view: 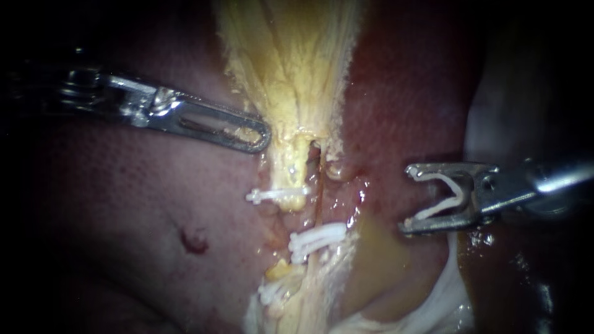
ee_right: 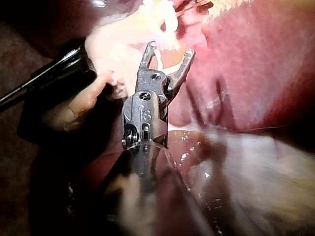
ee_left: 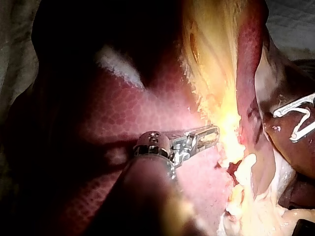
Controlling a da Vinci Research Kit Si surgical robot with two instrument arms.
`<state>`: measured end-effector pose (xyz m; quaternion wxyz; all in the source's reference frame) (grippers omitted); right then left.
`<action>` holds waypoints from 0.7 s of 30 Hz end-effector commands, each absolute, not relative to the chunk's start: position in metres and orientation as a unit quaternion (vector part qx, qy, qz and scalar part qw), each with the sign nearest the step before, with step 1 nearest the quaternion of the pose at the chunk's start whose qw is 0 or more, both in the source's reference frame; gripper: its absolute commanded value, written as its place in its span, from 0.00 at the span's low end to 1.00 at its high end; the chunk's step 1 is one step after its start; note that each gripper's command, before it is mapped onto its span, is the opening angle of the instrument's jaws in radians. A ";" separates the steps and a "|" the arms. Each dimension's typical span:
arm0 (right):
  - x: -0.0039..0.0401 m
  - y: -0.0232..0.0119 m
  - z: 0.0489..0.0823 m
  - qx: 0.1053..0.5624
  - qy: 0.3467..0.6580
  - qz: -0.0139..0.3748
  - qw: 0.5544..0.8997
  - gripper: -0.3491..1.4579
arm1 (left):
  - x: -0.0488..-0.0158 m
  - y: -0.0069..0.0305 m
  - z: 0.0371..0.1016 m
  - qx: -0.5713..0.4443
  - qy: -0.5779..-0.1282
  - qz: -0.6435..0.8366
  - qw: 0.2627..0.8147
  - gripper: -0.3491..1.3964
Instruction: Clipping third clip right tube
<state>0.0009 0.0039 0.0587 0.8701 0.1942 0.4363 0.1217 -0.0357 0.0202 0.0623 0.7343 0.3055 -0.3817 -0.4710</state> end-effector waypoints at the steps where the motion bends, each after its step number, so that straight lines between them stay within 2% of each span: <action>1: 0.0009 0.0039 0.0587 0.194 0.436 0.122 0.870 0.47 | -0.0356 0.0202 0.0622 0.306 -0.382 -0.471 0.734 0.00; 14: 0.0009 0.0040 0.0587 0.201 0.442 0.123 0.866 0.47 | -0.0308 0.0222 0.0575 0.299 -0.383 -0.482 0.729 0.00; 21: 0.0011 0.0040 0.0587 0.205 0.446 0.121 0.863 0.47 | -0.0295 0.0228 0.0565 0.293 -0.386 -0.487 0.726 0.00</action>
